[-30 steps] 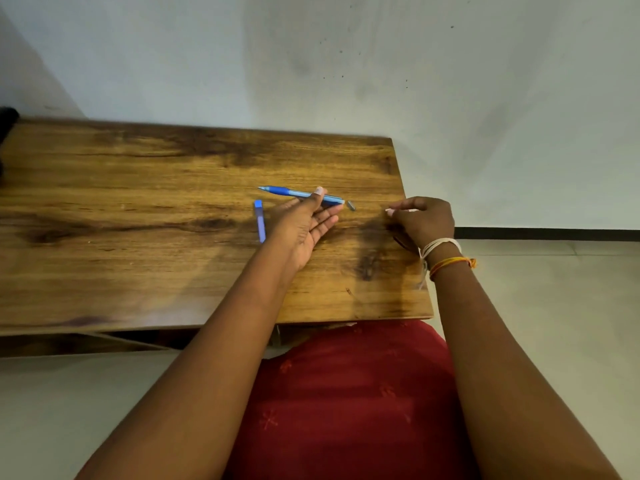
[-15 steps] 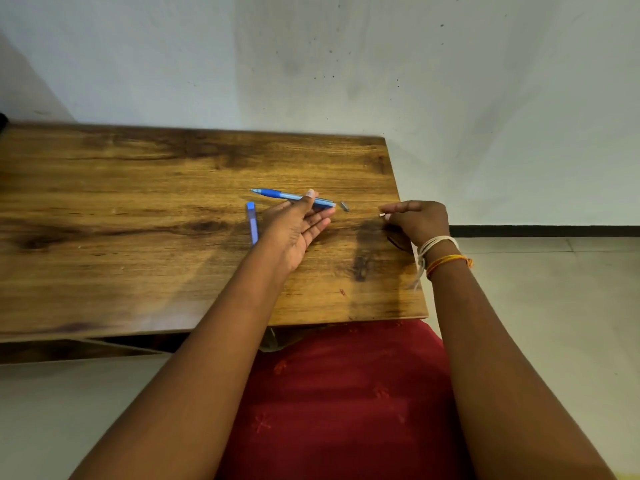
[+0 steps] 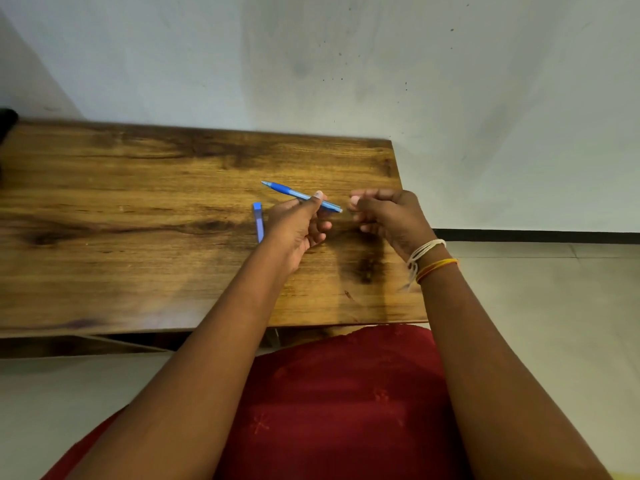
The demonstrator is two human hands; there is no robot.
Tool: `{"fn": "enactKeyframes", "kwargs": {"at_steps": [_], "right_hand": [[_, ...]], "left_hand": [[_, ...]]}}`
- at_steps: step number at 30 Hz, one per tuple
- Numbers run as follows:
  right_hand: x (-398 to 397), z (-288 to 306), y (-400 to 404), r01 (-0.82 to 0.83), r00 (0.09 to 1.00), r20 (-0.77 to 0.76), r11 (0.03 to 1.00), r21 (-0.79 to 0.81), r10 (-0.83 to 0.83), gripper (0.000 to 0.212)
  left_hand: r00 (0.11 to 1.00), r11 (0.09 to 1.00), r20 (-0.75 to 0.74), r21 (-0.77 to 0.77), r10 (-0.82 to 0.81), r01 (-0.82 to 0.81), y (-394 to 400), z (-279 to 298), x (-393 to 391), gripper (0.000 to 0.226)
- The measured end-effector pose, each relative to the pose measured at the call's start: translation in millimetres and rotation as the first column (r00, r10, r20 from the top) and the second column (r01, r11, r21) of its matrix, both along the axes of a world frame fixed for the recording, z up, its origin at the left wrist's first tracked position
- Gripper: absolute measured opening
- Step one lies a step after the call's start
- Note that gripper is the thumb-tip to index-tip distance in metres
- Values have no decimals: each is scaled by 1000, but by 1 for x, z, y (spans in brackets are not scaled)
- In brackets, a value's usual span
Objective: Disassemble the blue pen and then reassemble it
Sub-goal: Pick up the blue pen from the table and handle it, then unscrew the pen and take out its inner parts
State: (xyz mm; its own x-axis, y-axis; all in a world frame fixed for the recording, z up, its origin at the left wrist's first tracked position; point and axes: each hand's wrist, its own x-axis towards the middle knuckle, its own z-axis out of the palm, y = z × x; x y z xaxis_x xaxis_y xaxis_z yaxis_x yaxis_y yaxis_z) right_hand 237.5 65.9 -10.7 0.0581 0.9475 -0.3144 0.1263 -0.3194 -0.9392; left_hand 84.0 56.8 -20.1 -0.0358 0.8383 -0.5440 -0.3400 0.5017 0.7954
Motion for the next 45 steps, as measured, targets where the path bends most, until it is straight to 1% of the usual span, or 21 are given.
{"fn": "enactKeyframes", "kwargs": {"at_steps": [2,5,7,11,13,15,16,18,20,21,24,26,30,33,35,37,38,39,41,43,45], "right_hand": [[-3,0,-1,-53,996,-75,999,6,53,13],[-5,-1,-2,-91,995,-31,995,43,93,21],[-4,0,-3,-105,994,-2,993,50,105,25],[-4,0,-3,-120,992,53,989,88,116,22],[-3,-1,-1,-57,998,47,991,118,52,19],[3,-3,2,89,995,29,984,155,-94,17],[7,-5,4,173,981,50,968,179,-185,16],[17,-11,5,305,916,188,921,240,-353,14],[25,-18,6,370,827,331,883,289,-455,14],[26,-20,7,383,806,360,878,288,-469,14],[23,-27,9,362,802,411,901,240,-432,14],[19,-30,11,345,795,440,907,239,-418,16],[16,-31,17,414,786,404,884,219,-468,19],[20,-27,20,569,763,273,809,148,-586,20],[23,-21,21,673,720,166,736,68,-674,15],[20,-15,19,721,679,133,690,63,-722,6],[15,-12,18,726,670,128,681,90,-731,8],[8,-10,16,717,675,119,685,125,-728,10],[-10,-7,11,654,730,107,735,177,-675,9],[-31,-8,6,531,815,155,826,188,-559,9],[-50,-10,1,365,880,248,911,194,-405,12]], "left_hand": [[998,1000,-51,12,-21,21,0,0,0,22],[992,997,-108,33,-62,66,-1,-1,1,23],[989,995,-126,46,-80,87,-1,0,2,18],[978,992,-186,67,-89,103,-1,0,3,12],[975,990,-203,82,-92,111,-1,1,3,12],[968,989,-238,103,-76,102,-1,1,1,9],[956,988,-287,124,-57,96,-1,1,0,7],[913,977,-409,198,3,85,1,0,-3,6],[861,958,-504,274,71,81,3,1,-8,8],[836,952,-541,293,89,88,3,0,-10,9],[778,946,-623,297,85,134,4,-4,-16,9],[757,943,-648,296,80,153,4,-8,-19,9],[729,944,-679,288,83,161,7,-10,-24,9],[703,951,-705,273,95,145,9,-7,-29,8],[643,962,-757,247,116,117,9,-6,-33,8],[529,980,-841,183,113,81,8,-6,-38,3],[470,988,-878,139,94,63,7,-6,-40,7],[424,995,-903,90,64,43,7,-7,-42,20],[384,1000,-923,15,7,18,6,-8,-45,43],[366,1000,-931,4,-7,29,5,-10,-47,45],[331,999,-943,-6,-24,54,6,-11,-51,38]]}}
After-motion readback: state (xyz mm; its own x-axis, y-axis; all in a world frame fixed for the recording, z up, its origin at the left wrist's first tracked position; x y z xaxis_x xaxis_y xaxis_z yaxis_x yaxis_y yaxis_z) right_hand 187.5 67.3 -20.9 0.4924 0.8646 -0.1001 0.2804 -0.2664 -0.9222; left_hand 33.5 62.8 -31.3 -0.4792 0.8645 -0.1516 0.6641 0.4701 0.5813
